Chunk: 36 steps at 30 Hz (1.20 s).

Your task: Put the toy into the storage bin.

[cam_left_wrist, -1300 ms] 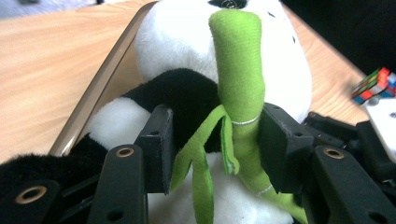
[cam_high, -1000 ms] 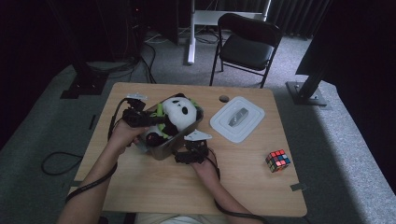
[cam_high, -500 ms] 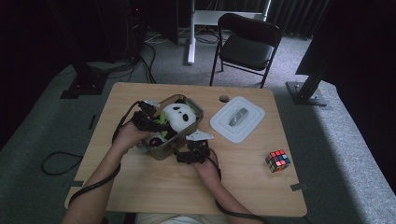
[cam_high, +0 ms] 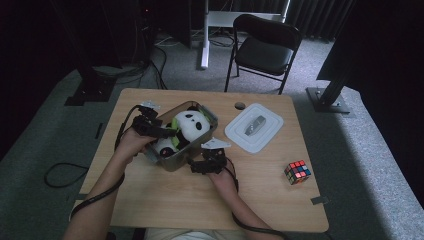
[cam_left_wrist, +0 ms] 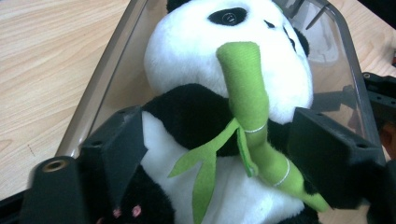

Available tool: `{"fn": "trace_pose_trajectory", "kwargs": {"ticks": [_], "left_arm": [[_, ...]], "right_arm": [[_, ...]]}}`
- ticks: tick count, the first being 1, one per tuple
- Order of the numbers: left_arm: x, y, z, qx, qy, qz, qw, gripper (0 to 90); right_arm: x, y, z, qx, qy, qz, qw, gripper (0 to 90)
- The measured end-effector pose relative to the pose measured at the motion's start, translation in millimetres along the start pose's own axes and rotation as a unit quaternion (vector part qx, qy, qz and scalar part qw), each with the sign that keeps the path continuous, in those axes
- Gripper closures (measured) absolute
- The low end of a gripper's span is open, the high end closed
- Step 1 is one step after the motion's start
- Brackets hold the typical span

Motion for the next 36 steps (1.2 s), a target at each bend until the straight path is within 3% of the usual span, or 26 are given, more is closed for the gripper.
{"fn": "trace_pose_trajectory", "kwargs": {"ticks": [7,14,17,19,21,22,23,24,25,27,29,31,36], "left_arm": [[-10.3,-0.2,-5.0,0.009,0.009,0.015,0.9998,10.5],[-23.1,-2.3,-15.5,0.023,0.03,0.006,0.9992,9.8],[-25.5,-4.8,-17.8,0.016,0.036,0.002,0.9992,2.2],[-31.5,-13.5,-21.6,0.028,0.058,-0.034,0.9973,2.3],[-35.9,-19.5,-24.5,0.033,0.087,-0.048,0.9945,3.5],[-35.9,-19.5,-24.5,0.033,0.087,-0.048,0.9945,4.6],[-38.6,-27.6,-25.0,0.028,0.096,-0.06,0.9932,4.6],[-38.6,-27.6,-25.0,0.028,0.096,-0.06,0.9932,4.6],[-40.5,-38.8,-23.6,0.024,0.103,-0.069,0.992,4.6],[-42.3,-45.8,-23.7,0.018,0.127,-0.065,0.9896,4.6],[-42.8,-49.0,-22.8,0.012,0.127,-0.065,0.9897,4.6],[-43.9,-62.7,-21.3,0.013,0.142,-0.083,0.9862,4.6],[-42.6,-89.2,-14.9,0.017,0.158,-0.108,0.9813,4.6]], "right_arm": [[-0.1,0.9,-0.3,-0.001,-0.001,0.0,1.0,11.7],[-0.8,1.4,-1.9,-0.004,-0.002,0.001,1.0,11.7],[-1.6,2.1,-2.9,-0.003,-0.001,0.002,1.0,11.7],[-2.9,3.4,-4.3,-0.003,0.001,0.003,1.0,11.7],[-3.8,4.2,-5.1,0.0,0.003,0.003,1.0,11.7],[-3.8,4.2,-5.1,0.0,0.003,0.003,1.0,11.7],[-4.1,5.0,-5.4,-0.001,0.004,0.004,1.0,11.8],[-4.5,5.5,-5.6,0.0,0.004,0.003,1.0,11.7],[-4.8,5.8,-5.4,0.002,0.004,0.003,1.0,11.7],[-5.3,6.1,-4.9,0.003,0.004,0.004,1.0,11.8],[-5.3,6.6,-4.4,0.002,0.004,0.004,1.0,11.7],[-5.1,7.2,-3.2,0.003,0.002,0.005,1.0,11.7],[-4.9,8.0,-2.5,0.003,0.002,0.006,1.0,11.7]]}}
Point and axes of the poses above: each handheld gripper's, and its own axes: x roughly forward along the jaws, z roughly out of its underside, y roughly to its right, the point moved 8 cm from there along x, roughly forward along the jaws, and after that the axes turned 6 degrees about y, right-handed, at the moved point
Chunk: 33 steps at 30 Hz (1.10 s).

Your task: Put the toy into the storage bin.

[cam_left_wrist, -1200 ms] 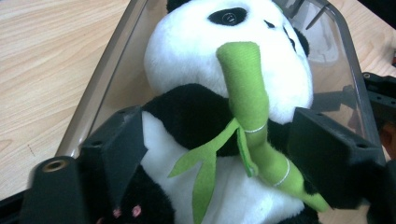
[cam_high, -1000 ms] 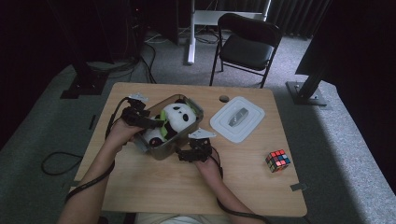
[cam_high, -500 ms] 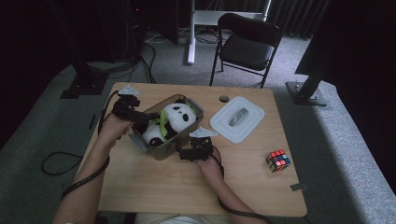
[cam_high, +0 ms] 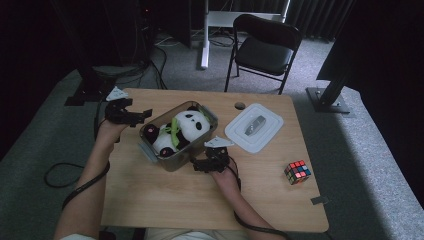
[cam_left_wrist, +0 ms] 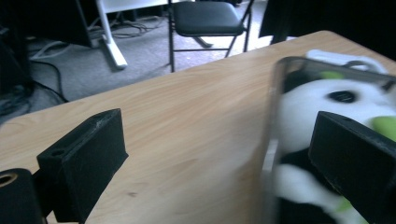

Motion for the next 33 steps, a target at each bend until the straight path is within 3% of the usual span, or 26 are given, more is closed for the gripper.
{"fn": "trace_pose_trajectory", "kwargs": {"ticks": [4,10,12,15,17,18,23,33], "left_arm": [[4.6,-23.4,9.1,-0.017,0.014,-0.026,0.9994,4.6],[18.6,-56.5,36.7,-0.03,-0.003,-0.074,0.9968,4.6],[24.6,-62.5,47.1,-0.027,-0.008,-0.086,0.9959,4.6],[34.3,-65.8,60.5,-0.037,-0.021,-0.086,0.9954,4.6],[38.2,-66.1,65.1,-0.036,-0.027,-0.086,0.9953,4.6],[47.4,-64.2,74.8,-0.026,-0.048,-0.084,0.995,4.6],[62.7,-54.8,82.6,-0.018,-0.062,-0.068,0.9956,4.5],[74.2,-28.5,78.4,0.01,-0.06,-0.036,0.9975,4.7]], "right_arm": [[0.8,0.1,1.2,0.001,-0.002,0.001,1.0,11.8],[1.9,0.5,3.5,0.002,-0.005,0.0,1.0,11.7],[2.1,1.0,4.1,0.005,-0.004,0.001,1.0,11.8],[2.5,2.2,5.1,0.006,-0.006,0.003,1.0,11.8],[2.5,2.8,5.4,0.008,-0.006,0.004,0.9999,11.8],[2.7,3.6,5.9,0.009,-0.007,0.004,0.9999,11.8],[3.5,9.1,10.3,0.011,-0.012,0.013,0.9998,11.8],[-3.5,20.6,13.7,0.022,-0.01,0.027,0.9994,13.7]]}}
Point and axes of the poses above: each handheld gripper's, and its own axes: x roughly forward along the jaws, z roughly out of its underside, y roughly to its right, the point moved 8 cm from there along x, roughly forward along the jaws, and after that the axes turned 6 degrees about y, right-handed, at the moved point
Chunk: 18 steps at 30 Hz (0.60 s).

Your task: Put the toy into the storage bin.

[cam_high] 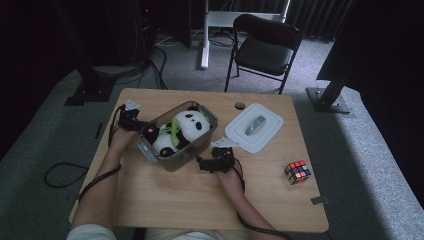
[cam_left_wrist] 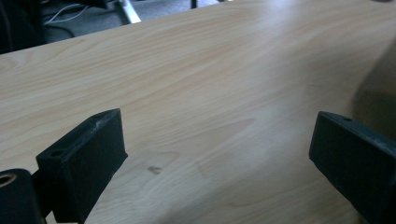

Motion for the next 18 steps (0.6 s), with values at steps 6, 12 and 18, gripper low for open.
{"fn": "trace_pose_trajectory", "kwargs": {"ticks": [6,12,18], "left_arm": [[-3.8,13.4,3.1,0.01,-0.001,0.015,0.9998,4.6],[-13.3,37.9,7.5,0.036,-0.001,0.034,0.9988,4.0],[-23.1,61.5,13.7,0.043,-0.008,0.059,0.9973,3.1]], "right_arm": [[-4.4,6.0,1.2,0.0,-0.002,0.002,1.0,13.7],[-10.0,16.5,4.8,0.005,0.0,0.013,0.9999,13.7],[-17.3,24.6,8.5,0.009,0.002,0.017,0.9998,13.7]]}}
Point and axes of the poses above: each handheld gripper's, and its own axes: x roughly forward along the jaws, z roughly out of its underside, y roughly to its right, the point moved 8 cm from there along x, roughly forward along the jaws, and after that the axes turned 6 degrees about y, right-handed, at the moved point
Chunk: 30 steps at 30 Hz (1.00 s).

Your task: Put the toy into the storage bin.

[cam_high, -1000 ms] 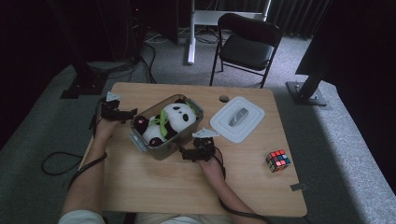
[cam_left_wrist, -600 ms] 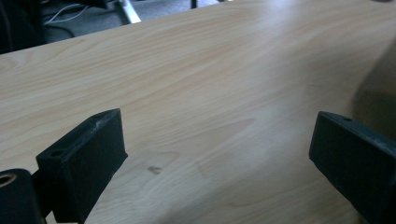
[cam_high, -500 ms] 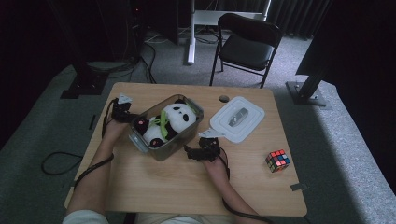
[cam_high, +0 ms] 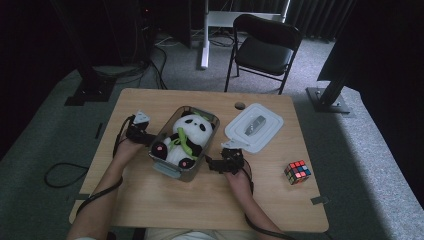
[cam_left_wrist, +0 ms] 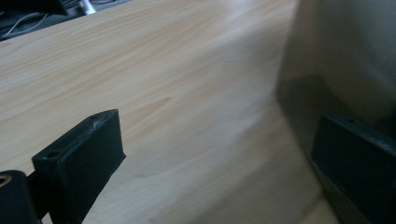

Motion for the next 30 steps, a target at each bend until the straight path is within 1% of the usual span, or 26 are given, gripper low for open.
{"fn": "trace_pose_trajectory", "kwargs": {"ticks": [2,4,6,7,10,12,13,15,16,18,21,22,24,27,30], "left_arm": [[-2.3,7.7,0.2,0.007,0.002,0.003,1.0,3.1],[-4.5,15.6,0.2,0.016,0.001,0.006,0.9999,3.1],[-6.0,24.5,-0.2,0.025,0.002,0.012,0.9996,3.1],[-6.4,28.7,-0.4,0.027,0.0,0.011,0.9996,3.1],[-6.8,37.3,-2.2,0.044,-0.003,0.003,0.999,3.1],[-6.4,42.1,-3.5,0.044,-0.003,0.001,0.999,3.1],[-5.9,44.8,-3.8,0.039,-0.002,0.002,0.9992,3.1],[-5.0,50.3,-3.0,0.033,-0.011,0.008,0.9994,3.1],[-4.5,53.4,-2.6,0.033,-0.014,0.012,0.9993,3.1],[-4.3,59.9,-2.3,0.038,-0.019,0.019,0.9989,3.1],[-3.6,69.2,-3.2,0.044,-0.019,0.027,0.9985,3.1],[-3.1,71.7,-3.5,0.045,-0.018,0.029,0.9984,3.2],[-1.7,76.3,-3.7,0.044,-0.018,0.034,0.9983,3.1],[0.3,82.8,-3.1,0.051,-0.023,0.04,0.9976,3.2],[0.8,90.2,-3.3,0.055,-0.023,0.046,0.9972,3.1]], "right_arm": [[-2.1,5.2,0.5,0.001,0.001,0.003,1.0,13.8],[-4.6,9.7,0.8,0.008,0.002,-0.005,0.9999,15.0],[-6.7,14.5,1.8,0.014,0.001,-0.009,0.9999,15.0],[-7.6,17.3,2.5,0.013,-0.001,-0.008,0.9999,15.0],[-10.2,25.1,5.5,0.009,-0.01,0.001,0.9999,14.8],[-12.5,28.8,7.1,0.004,-0.014,0.006,0.9999,14.9],[-13.9,30.1,7.7,0.003,-0.015,0.007,0.9999,14.8],[-17.1,33.7,9.2,0.001,-0.018,0.008,0.9998,14.8],[-18.8,35.9,9.8,0.001,-0.018,0.008,0.9998,14.8],[-22.5,40.9,10.4,0.004,-0.018,0.009,0.9998,14.9],[-27.6,48.8,11.3,0.008,-0.021,0.01,0.9997,14.9],[-29.4,50.8,11.5,0.006,-0.019,0.011,0.9997,15.0],[-32.8,53.8,12.7,0.004,-0.019,0.012,0.9997,15.1],[-37.7,57.8,14.9,0.007,-0.019,0.012,0.9997,15.1],[-42.7,61.4,16.5,0.003,-0.019,0.014,0.9997,15.1]]}}
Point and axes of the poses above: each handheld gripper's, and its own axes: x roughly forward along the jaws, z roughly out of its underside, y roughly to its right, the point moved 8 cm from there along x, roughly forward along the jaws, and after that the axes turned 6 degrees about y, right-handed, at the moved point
